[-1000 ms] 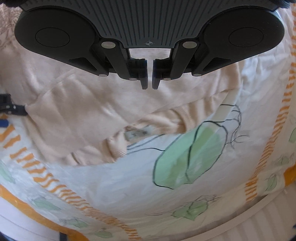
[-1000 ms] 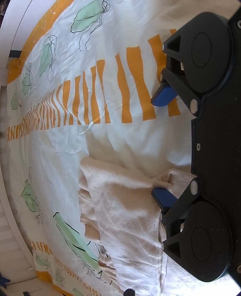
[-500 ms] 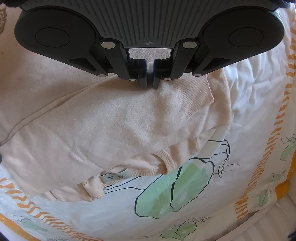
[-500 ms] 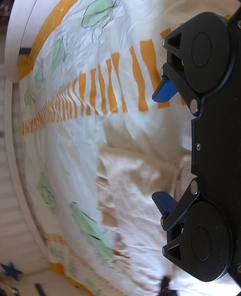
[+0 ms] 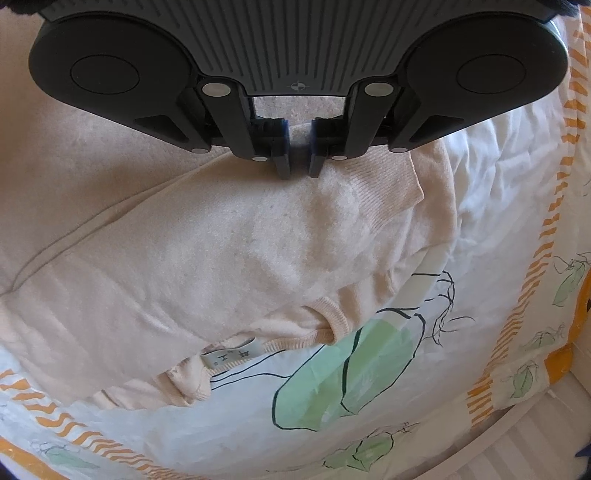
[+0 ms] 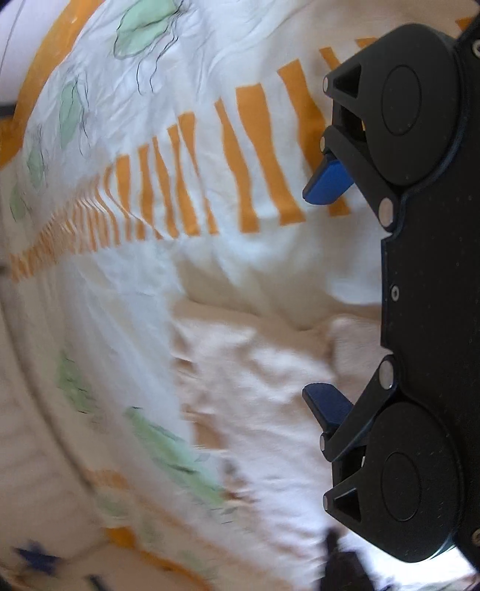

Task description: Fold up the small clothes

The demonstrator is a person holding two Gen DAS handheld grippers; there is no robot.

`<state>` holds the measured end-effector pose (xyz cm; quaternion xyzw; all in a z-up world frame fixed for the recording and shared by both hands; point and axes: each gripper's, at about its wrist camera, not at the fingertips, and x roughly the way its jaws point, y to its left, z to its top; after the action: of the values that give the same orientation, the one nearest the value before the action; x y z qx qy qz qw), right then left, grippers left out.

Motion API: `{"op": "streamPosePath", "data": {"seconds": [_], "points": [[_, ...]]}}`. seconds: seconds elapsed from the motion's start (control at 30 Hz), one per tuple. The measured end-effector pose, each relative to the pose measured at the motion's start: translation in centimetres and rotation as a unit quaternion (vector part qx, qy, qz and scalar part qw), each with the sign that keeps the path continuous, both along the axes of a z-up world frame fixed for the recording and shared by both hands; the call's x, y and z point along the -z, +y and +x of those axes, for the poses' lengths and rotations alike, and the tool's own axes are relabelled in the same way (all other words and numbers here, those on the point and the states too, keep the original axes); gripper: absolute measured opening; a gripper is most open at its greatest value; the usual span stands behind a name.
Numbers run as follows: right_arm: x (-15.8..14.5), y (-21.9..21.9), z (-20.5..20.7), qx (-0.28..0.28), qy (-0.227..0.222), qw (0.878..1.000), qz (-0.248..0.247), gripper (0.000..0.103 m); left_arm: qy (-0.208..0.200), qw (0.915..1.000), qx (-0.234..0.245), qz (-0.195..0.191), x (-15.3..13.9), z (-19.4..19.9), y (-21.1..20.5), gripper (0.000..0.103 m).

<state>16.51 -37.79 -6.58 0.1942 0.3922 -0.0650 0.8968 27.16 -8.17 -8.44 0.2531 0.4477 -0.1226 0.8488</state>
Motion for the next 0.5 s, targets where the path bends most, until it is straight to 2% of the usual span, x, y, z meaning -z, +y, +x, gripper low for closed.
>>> {"op": "streamPosePath", "data": {"seconds": [0.1, 0.17, 0.23, 0.3, 0.5], "points": [[0.0, -0.3, 0.7, 0.022, -0.014, 1.0, -0.013, 0.103, -0.009, 0.9999, 0.001, 0.005, 0.1, -0.1, 0.0, 0.018], [0.6, 0.1, 1.5, 0.012, 0.004, 0.999, -0.042, 0.103, -0.013, 0.9999, 0.005, 0.005, 0.1, -0.2, 0.0, 0.018], [1.6, 0.9, 1.9, -0.002, 0.037, 0.995, -0.093, 0.103, -0.016, 0.9999, 0.007, 0.003, 0.1, -0.3, 0.1, 0.019], [1.9, 1.5, 1.9, -0.017, 0.036, 0.992, -0.118, 0.103, -0.019, 0.9998, 0.007, 0.002, 0.1, -0.3, 0.3, 0.023], [1.8, 1.2, 1.7, -0.013, 0.036, 0.993, -0.108, 0.103, -0.016, 0.9997, -0.011, -0.016, -0.5, 0.0, 1.1, 0.029]]}}
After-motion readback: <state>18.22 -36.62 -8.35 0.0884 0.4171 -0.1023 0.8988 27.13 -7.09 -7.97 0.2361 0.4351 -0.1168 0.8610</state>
